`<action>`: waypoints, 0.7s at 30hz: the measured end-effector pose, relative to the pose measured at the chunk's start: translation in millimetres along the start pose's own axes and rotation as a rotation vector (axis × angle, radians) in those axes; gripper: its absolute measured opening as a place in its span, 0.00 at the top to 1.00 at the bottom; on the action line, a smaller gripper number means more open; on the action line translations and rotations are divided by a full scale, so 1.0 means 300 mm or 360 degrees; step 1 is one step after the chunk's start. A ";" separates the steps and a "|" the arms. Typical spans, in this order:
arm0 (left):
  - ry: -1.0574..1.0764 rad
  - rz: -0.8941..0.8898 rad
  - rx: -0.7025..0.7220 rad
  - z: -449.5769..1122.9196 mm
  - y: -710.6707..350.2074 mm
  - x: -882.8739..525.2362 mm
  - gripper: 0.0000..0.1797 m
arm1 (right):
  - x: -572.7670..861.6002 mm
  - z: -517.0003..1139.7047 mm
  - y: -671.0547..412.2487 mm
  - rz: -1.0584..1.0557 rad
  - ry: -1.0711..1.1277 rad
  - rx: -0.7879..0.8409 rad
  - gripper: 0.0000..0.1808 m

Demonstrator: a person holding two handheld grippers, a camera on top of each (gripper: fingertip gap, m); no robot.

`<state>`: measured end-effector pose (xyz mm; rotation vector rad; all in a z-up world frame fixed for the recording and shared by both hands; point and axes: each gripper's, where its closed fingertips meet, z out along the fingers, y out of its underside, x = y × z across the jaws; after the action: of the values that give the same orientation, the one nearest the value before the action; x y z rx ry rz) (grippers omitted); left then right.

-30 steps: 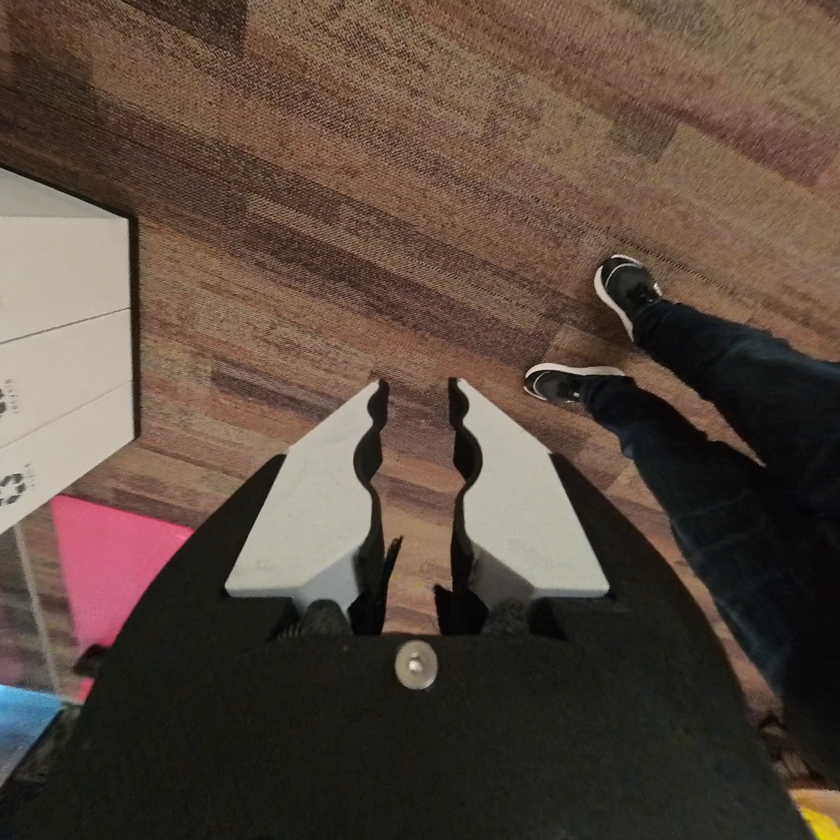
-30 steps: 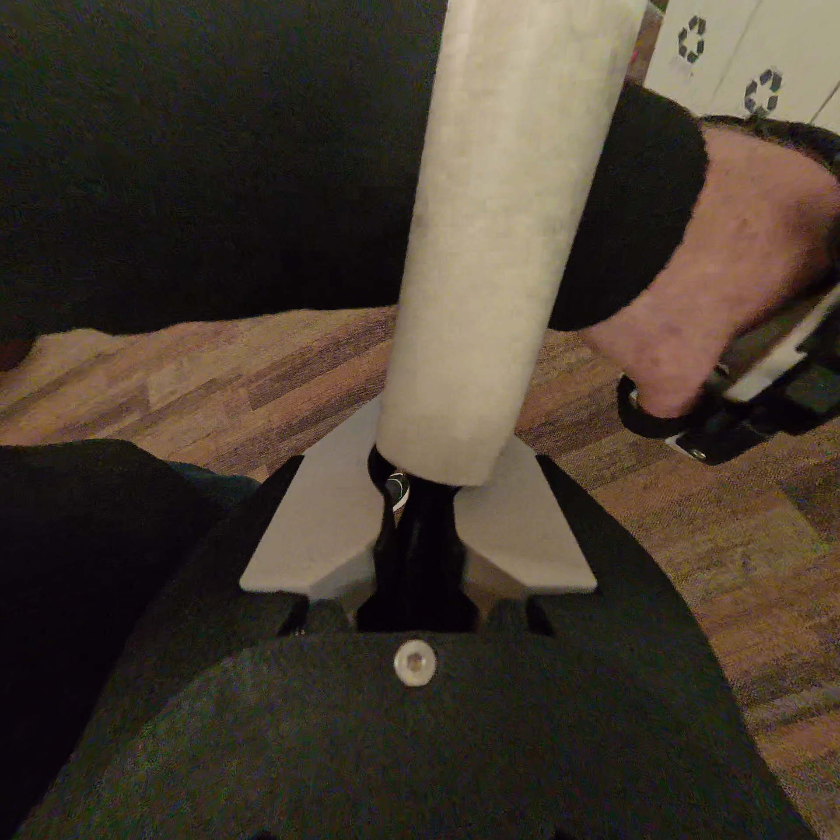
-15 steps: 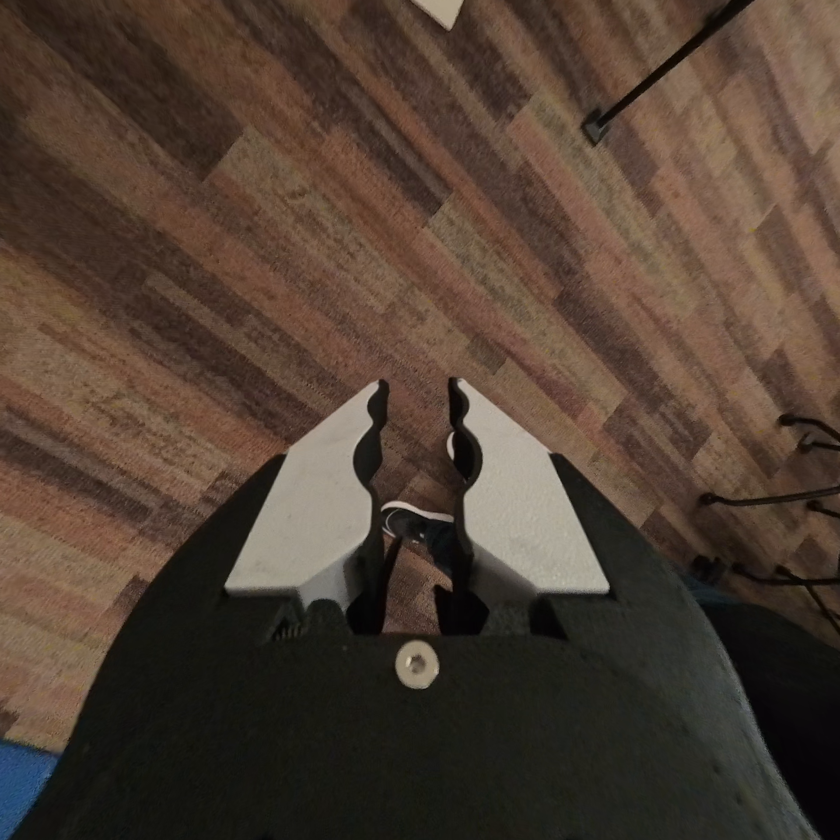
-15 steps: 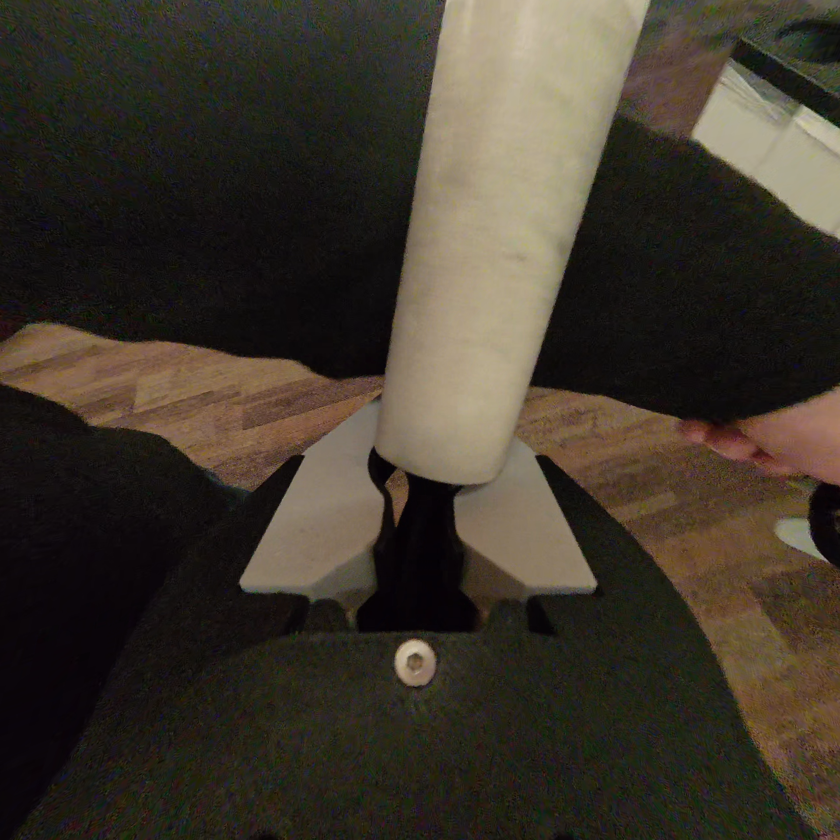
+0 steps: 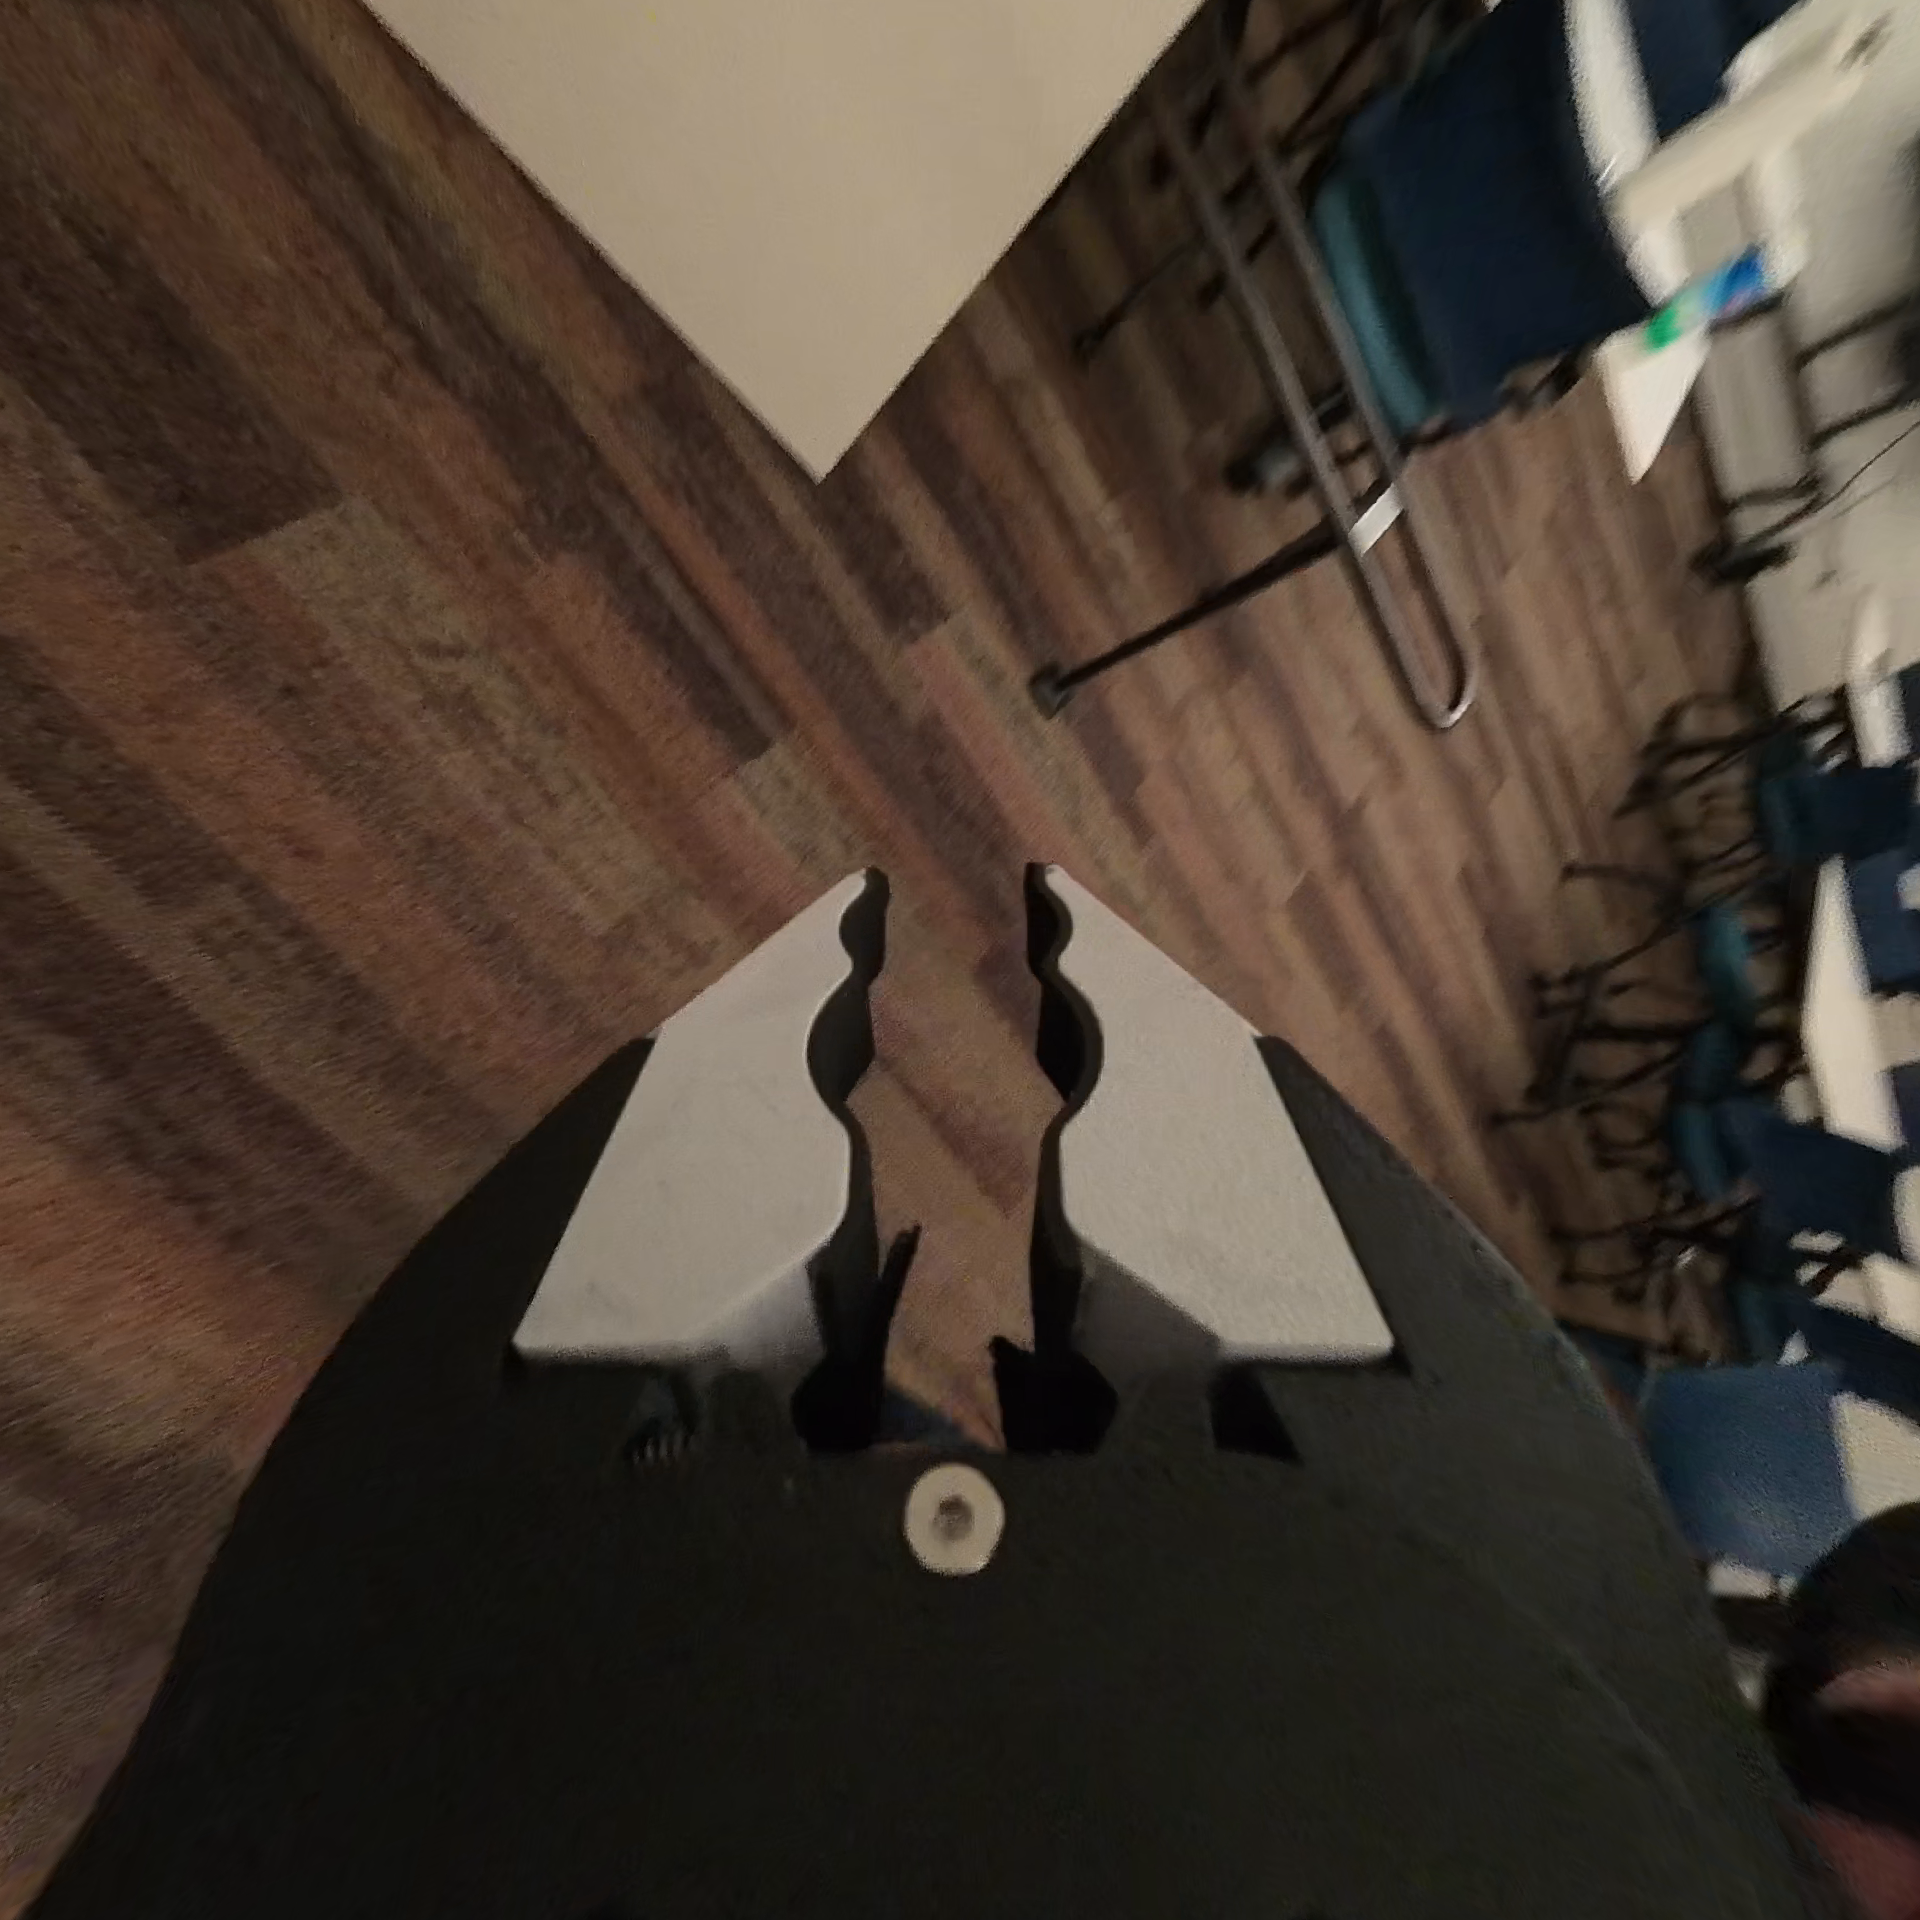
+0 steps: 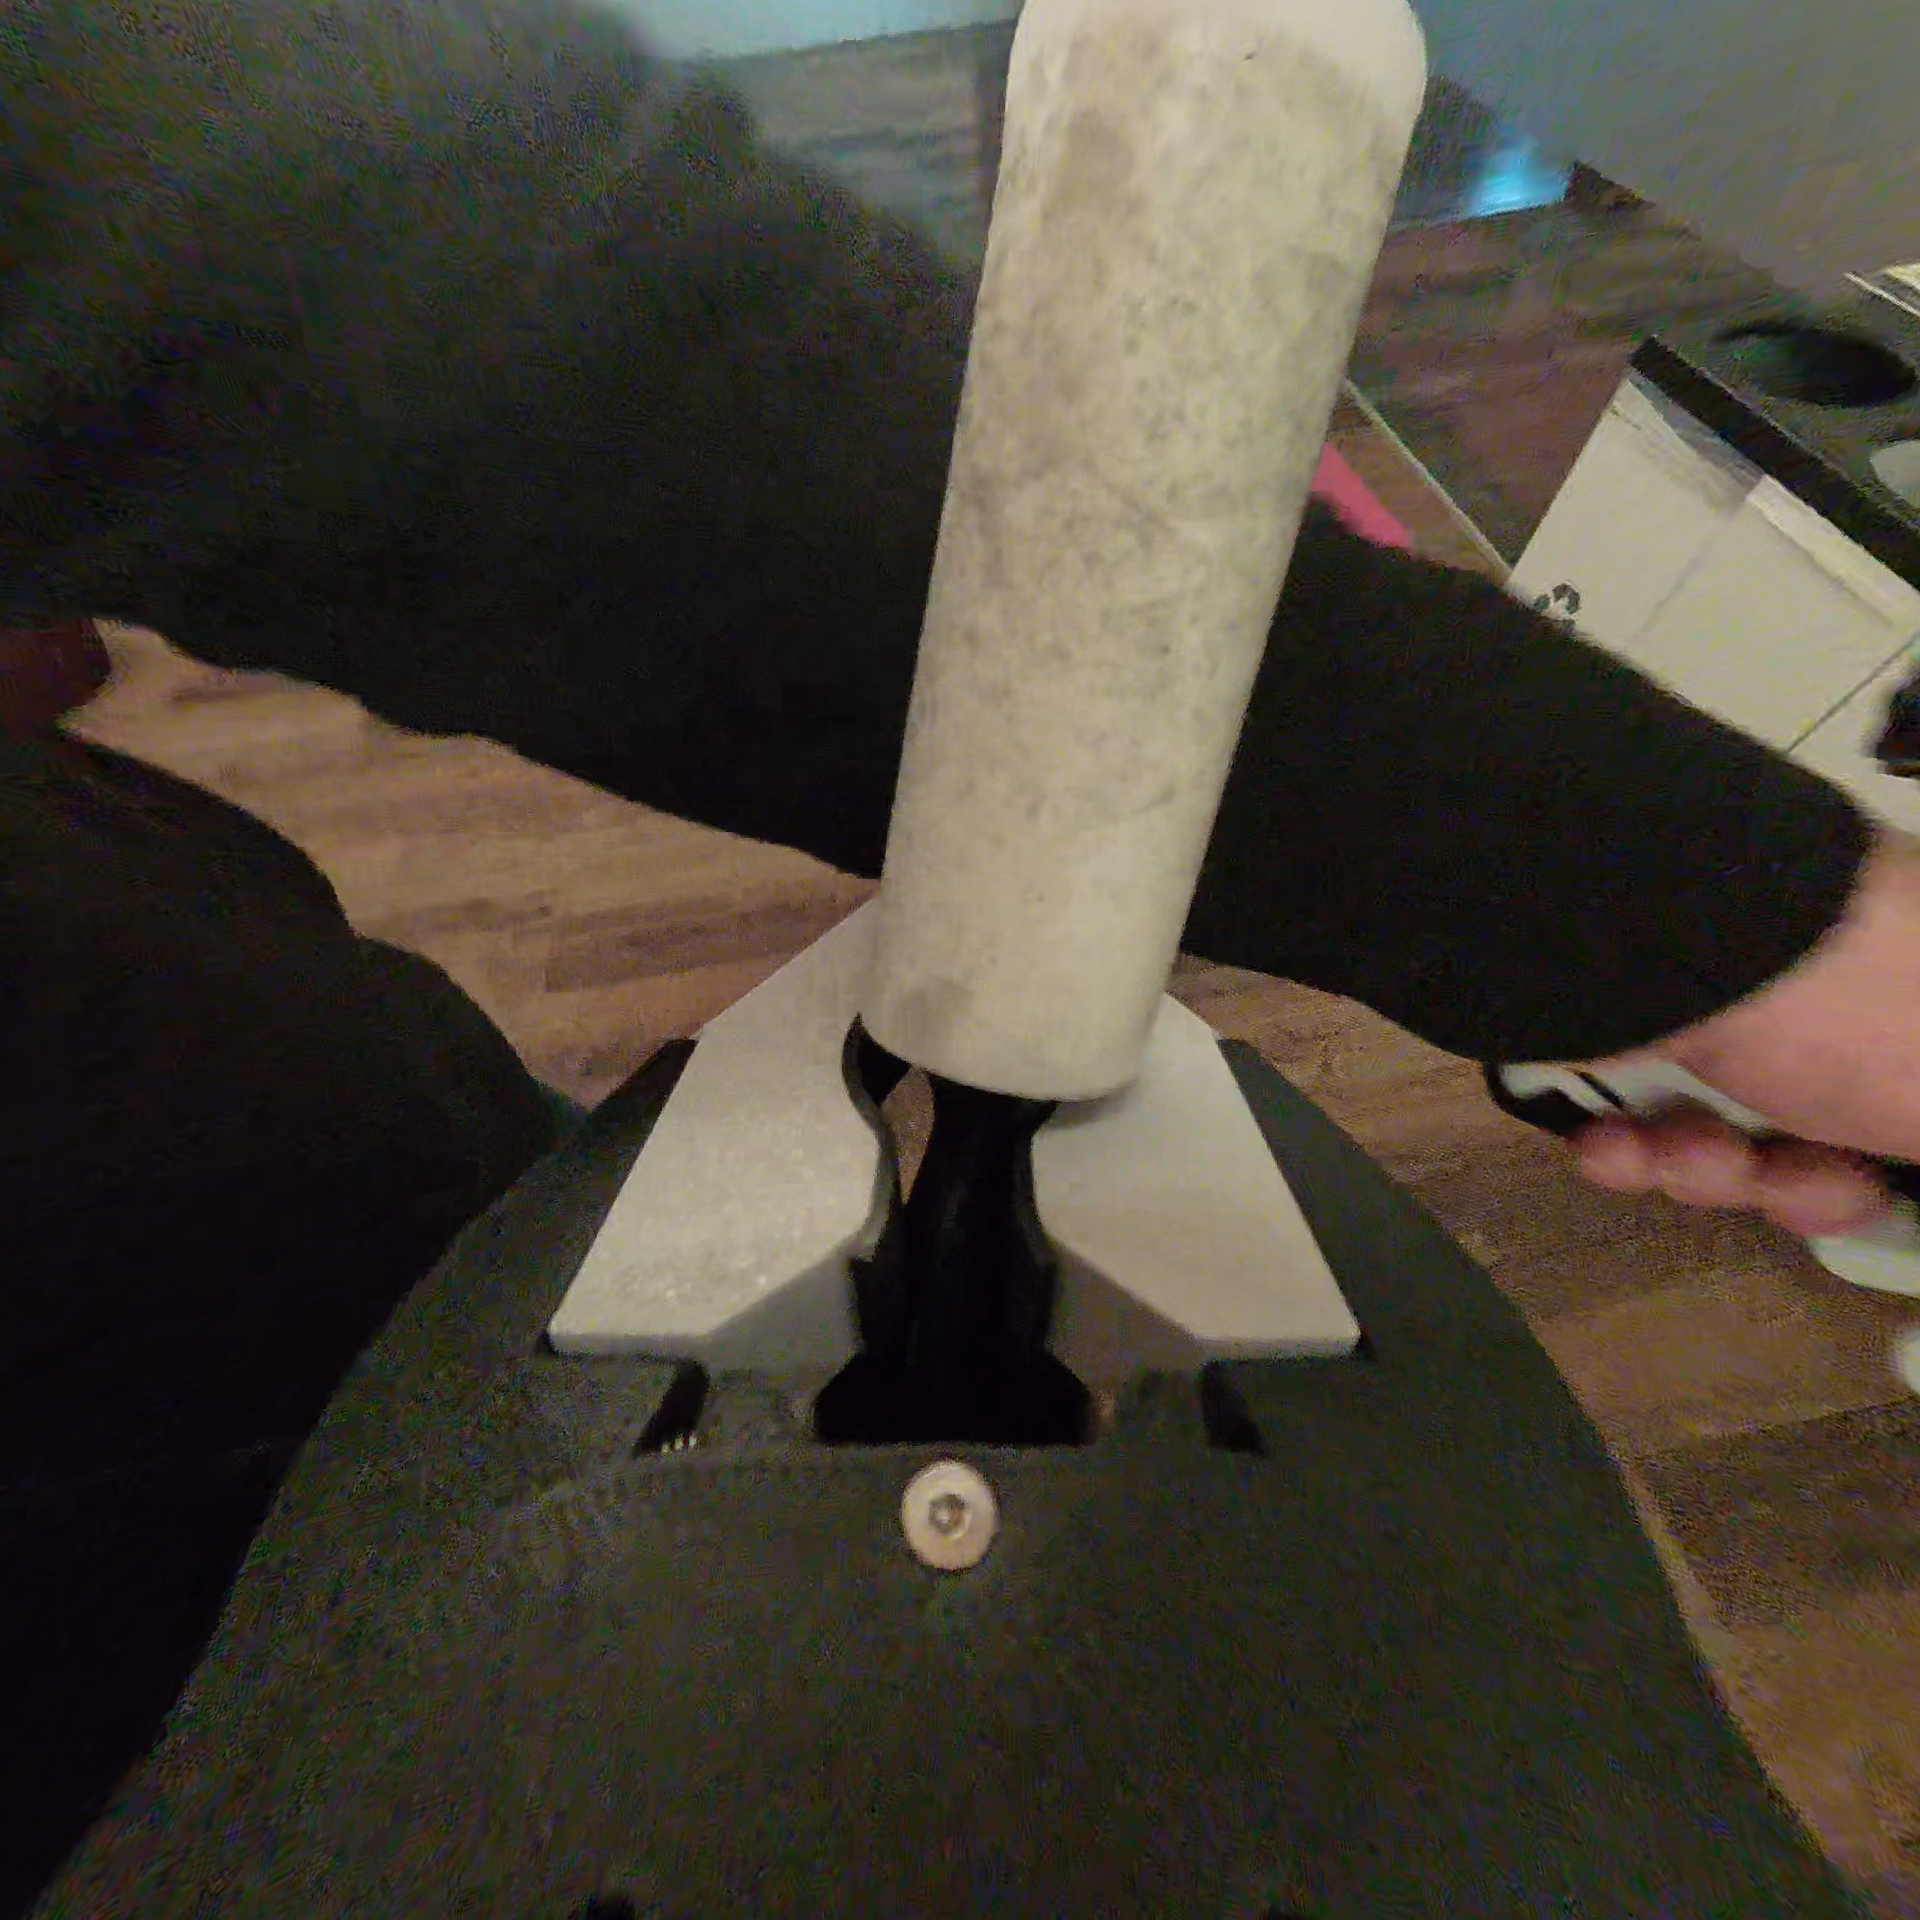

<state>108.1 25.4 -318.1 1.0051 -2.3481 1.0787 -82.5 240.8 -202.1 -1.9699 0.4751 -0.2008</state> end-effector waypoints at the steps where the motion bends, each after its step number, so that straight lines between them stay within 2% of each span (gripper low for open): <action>1: 0.0030 -0.0043 0.0059 -0.010 -0.027 0.014 0.86 | -0.043 0.023 0.016 -0.0072 -0.0015 -0.0047 0.94; 3: 0.0085 -0.0126 0.0151 -0.030 -0.080 0.048 0.86 | -0.063 0.062 0.058 -0.0153 0.0026 -0.0091 0.95; 8: 0.0210 -0.0134 0.0322 -0.066 -0.186 0.172 0.87 | 0.120 0.046 0.080 0.0154 0.0168 0.0129 0.95; 11: 0.0348 -0.0236 0.0483 -0.097 -0.245 0.233 0.86 | 0.267 0.010 0.115 0.0294 0.0298 0.0194 0.95; 17: 0.0516 -0.0423 0.0781 -0.211 -0.359 0.269 0.87 | 0.056 -0.003 0.031 -0.0064 0.0173 0.0303 0.95; 21: 0.0635 -0.0480 0.0916 -0.280 -0.396 0.314 0.87 | 0.130 -0.016 0.035 -0.0060 0.0270 0.0306 0.95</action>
<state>134.2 -6.7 -149.7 1.1493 -1.5411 1.6848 -51.2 216.9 -212.1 -1.7819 0.5087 -0.4245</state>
